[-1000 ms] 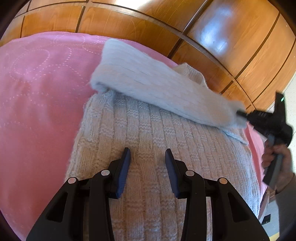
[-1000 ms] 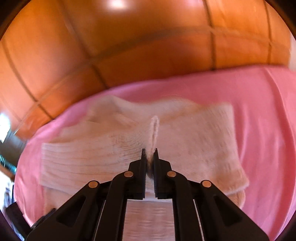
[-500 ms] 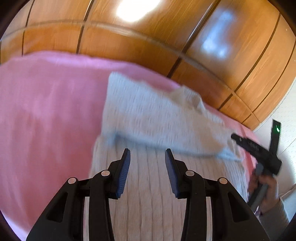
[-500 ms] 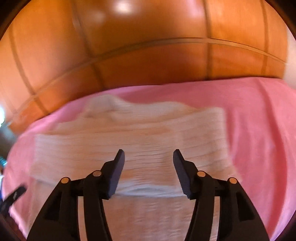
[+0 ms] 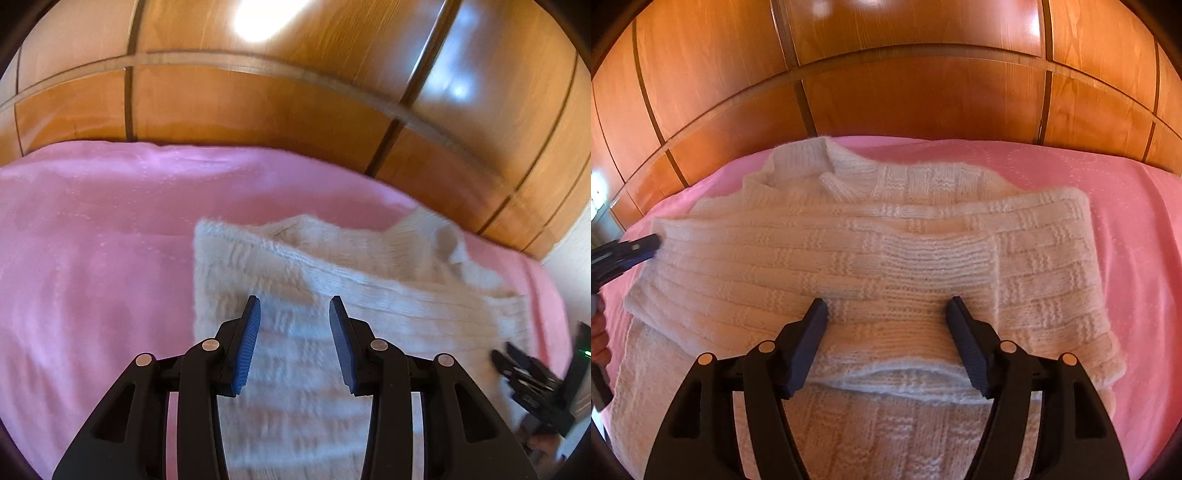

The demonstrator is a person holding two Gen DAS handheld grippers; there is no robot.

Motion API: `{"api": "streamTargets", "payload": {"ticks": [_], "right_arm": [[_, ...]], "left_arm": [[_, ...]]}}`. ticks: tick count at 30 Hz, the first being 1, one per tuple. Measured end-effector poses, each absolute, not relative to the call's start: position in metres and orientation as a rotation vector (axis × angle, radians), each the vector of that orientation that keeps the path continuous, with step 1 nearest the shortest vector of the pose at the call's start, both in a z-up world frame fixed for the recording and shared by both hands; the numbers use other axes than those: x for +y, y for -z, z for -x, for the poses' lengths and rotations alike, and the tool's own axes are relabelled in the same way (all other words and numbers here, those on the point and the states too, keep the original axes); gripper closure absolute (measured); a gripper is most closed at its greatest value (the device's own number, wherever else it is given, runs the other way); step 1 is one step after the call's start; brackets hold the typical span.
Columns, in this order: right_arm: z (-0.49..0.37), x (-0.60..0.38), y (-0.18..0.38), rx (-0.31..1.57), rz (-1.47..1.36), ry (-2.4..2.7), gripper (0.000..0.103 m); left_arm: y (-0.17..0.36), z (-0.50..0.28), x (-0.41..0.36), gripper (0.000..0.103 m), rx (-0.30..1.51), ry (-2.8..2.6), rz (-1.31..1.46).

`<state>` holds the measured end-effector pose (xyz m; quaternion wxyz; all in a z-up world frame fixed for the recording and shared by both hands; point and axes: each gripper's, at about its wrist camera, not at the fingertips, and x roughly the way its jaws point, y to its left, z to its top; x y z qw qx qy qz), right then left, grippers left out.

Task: Fold small clothes
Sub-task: 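Open both grippers and withdraw from the side-folded sweater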

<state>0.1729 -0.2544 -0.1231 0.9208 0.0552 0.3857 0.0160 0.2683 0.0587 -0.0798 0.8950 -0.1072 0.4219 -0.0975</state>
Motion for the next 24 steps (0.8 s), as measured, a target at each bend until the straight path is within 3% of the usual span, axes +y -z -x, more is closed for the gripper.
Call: {"api": "streamTargets", "payload": {"ticks": [3, 9, 12, 21, 22, 24], "right_arm": [[-0.174, -0.252, 0.124, 0.788, -0.096, -0.027, 0.033], [-0.171, -0.256, 0.122, 0.782, -0.102, -0.031, 0.030], [-0.173, -0.253, 0.122, 0.779, -0.104, -0.035, 0.029], [-0.173, -0.252, 0.121, 0.776, -0.100, -0.038, 0.027], [-0.173, -0.252, 0.121, 0.776, -0.097, -0.036, 0.026], [-0.173, -0.252, 0.121, 0.776, -0.094, -0.035, 0.026]], "left_arm": [[0.106, -0.285, 0.058, 0.064, 0.913, 0.173, 0.200], [0.100, -0.273, 0.057, 0.063, 0.886, 0.145, 0.189], [0.083, -0.248, 0.054, 0.045, 0.870, 0.134, 0.164], [0.046, -0.167, 0.049, 0.043, 0.769, 0.146, 0.106], [0.044, -0.160, 0.050, 0.036, 0.764, 0.146, 0.105], [0.039, -0.147, 0.051, 0.034, 0.746, 0.141, 0.102]]}}
